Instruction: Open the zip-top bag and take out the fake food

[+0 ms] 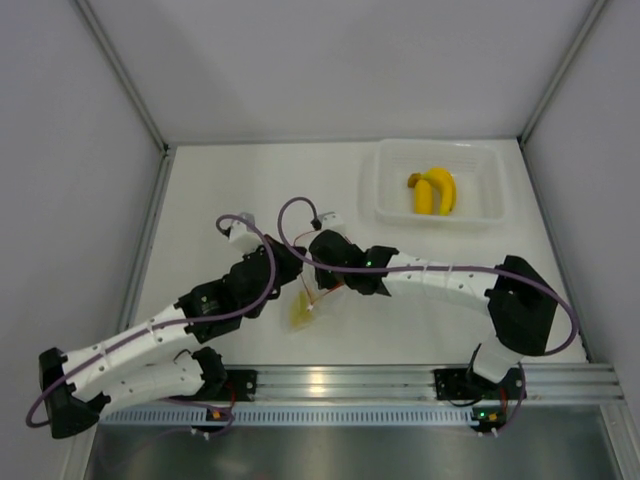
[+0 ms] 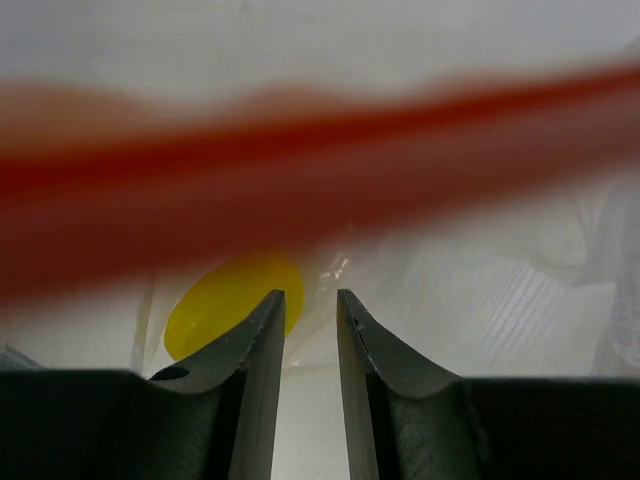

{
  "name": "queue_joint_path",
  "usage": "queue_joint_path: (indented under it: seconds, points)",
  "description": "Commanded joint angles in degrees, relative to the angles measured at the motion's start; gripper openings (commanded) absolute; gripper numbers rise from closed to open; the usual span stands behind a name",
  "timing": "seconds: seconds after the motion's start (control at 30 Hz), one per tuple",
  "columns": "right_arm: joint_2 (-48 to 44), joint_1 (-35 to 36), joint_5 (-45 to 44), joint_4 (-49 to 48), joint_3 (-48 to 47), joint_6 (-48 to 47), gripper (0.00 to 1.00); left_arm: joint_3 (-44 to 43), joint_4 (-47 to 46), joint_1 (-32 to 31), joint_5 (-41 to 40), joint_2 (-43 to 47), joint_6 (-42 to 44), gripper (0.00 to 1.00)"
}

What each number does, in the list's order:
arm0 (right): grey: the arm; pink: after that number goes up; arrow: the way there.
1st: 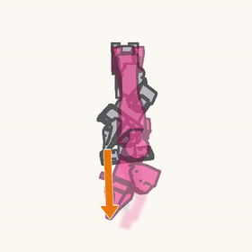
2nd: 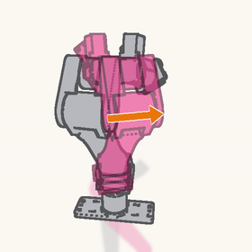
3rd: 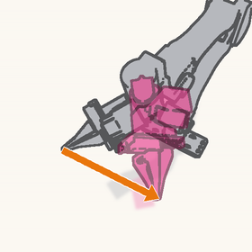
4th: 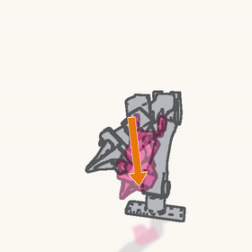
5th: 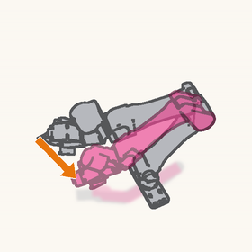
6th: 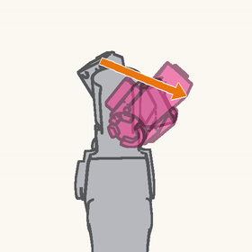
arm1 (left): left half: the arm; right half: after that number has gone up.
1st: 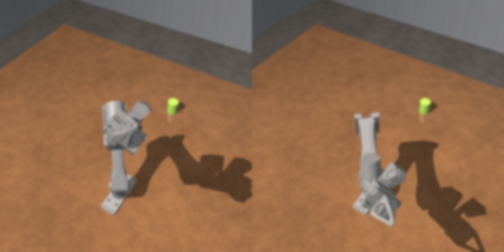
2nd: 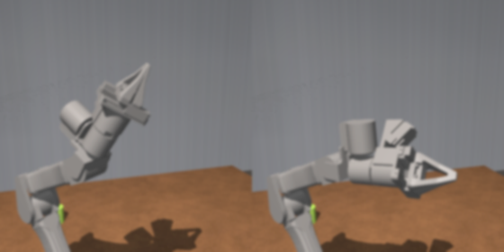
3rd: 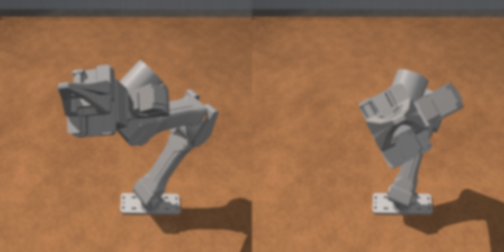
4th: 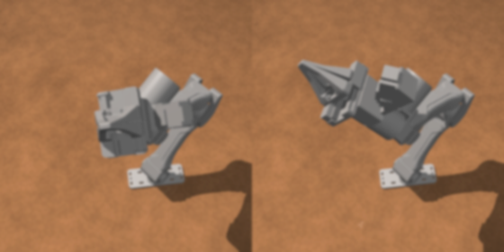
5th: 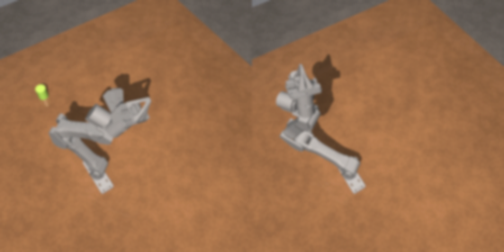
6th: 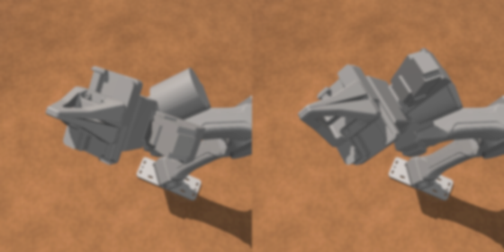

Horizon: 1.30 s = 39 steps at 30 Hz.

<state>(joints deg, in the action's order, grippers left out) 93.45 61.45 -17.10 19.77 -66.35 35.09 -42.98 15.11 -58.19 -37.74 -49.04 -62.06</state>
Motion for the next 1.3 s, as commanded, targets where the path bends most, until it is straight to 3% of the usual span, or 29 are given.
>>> queue_joint_path:
  seconds: [0.0, 0.13, 0.17, 0.43, 0.5, 0.7, 1.07, 1.27]
  points:
    - [-0.1, 0.4, -0.9, -0.1, -0.7, -1.7, 0.28, -7.1, 1.2, 0.5, 3.0, -1.0, 2.6, 0.00]
    - [-4.0, -1.4, 0.5, 5.1, -0.3, -5.5, 0.28, -17.5, 8.3, 3.8, 14.6, -6.5, 6.2, 0.00]
    - [-5.0, -1.9, 3.5, 6.5, -0.2, -6.2, 0.28, -18.9, 9.0, 6.3, 21.2, -8.3, 7.1, 0.00]
    - [-11.1, -9.4, 14.3, 20.2, -5.2, -13.6, 0.30, -23.6, 9.3, 21.8, 47.5, -16.0, 7.8, 0.00]
    - [-11.2, -10.3, 14.4, 24.7, -6.4, -15.0, 0.29, -24.9, 9.3, 22.6, 54.4, -20.5, 7.6, 0.00]
    - [-11.0, -13.3, 18.4, 30.8, -5.1, -18.6, 0.30, -27.7, 8.3, 22.3, 64.0, -27.5, 6.0, 0.00]
    - [-10.8, -15.0, 15.5, 20.1, 0.4, -12.4, 0.30, -21.3, 8.3, 20.8, 55.8, -25.7, 6.6, 0.00]
    - [-9.3, -11.1, 14.6, 20.4, 1.1, -11.5, 0.36, -16.4, 8.2, 19.9, 52.3, -24.4, 6.6, 0.00]
